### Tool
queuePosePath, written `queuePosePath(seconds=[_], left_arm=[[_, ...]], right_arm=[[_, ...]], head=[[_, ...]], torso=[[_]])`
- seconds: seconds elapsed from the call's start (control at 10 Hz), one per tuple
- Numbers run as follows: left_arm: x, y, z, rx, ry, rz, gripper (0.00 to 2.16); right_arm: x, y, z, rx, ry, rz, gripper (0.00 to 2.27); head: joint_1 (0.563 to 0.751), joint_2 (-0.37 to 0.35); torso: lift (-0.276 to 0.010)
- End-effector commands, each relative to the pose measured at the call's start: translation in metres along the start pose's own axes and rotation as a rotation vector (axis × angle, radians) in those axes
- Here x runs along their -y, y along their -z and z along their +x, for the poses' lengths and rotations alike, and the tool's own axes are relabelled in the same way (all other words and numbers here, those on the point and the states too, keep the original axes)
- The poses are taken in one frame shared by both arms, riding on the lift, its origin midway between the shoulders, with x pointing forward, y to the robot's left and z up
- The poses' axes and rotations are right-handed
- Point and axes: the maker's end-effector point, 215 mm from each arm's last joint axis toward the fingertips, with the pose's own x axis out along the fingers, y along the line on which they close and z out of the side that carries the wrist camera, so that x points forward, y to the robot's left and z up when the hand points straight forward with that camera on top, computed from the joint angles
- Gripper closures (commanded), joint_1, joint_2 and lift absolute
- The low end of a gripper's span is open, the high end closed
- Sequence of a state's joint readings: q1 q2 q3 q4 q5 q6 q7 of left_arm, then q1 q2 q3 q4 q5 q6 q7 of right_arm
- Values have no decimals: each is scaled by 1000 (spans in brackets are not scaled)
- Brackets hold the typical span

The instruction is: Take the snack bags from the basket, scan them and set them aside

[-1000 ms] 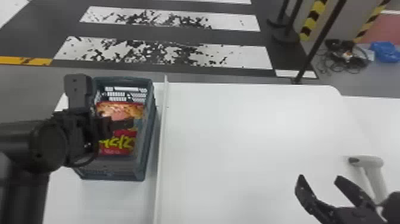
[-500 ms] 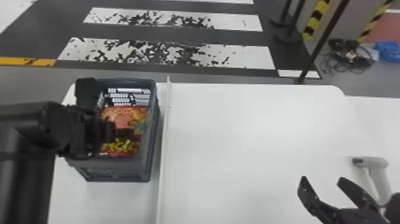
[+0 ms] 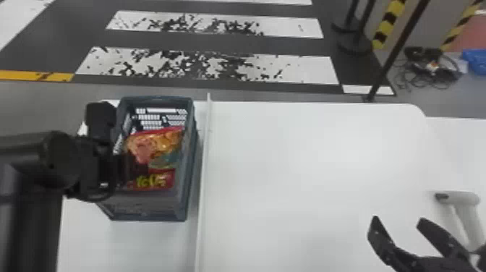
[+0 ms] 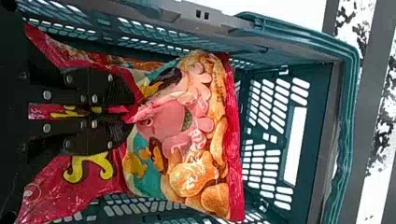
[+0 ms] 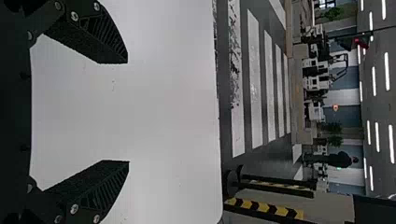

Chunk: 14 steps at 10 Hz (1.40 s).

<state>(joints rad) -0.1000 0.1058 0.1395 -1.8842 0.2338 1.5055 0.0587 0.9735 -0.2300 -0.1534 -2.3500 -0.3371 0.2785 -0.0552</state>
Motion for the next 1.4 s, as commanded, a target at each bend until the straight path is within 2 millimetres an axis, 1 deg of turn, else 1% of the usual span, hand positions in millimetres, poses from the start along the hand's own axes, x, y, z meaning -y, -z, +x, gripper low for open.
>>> queuePosePath(seconds=[0.0,0.4,0.5,0.7,0.9,1.3], left_arm=[[0,-3,-7,25,-12,10,1710],[-2,-26,-42,145,-61,33,1706],[-4,-26,-47,161,-81,40,1706],[-1,-35,-57,201,-96,55,1703],[3,-38,-62,217,-96,66,1703],[3,-46,-75,253,-119,76,1700]], right_arm=[[-1,0,-1,-1,-2,9,171],[-3,-6,-3,13,-8,27,171],[-4,-6,-3,13,-9,40,171],[-3,-6,-3,15,-9,45,171],[-2,-7,-3,18,-8,46,171],[-1,-6,-3,18,-4,51,171]], head=[[695,-11],[695,1],[695,5],[695,9],[695,4],[695,-2]], torso=[[-75],[-75],[-75],[-75],[-75],[-75]])
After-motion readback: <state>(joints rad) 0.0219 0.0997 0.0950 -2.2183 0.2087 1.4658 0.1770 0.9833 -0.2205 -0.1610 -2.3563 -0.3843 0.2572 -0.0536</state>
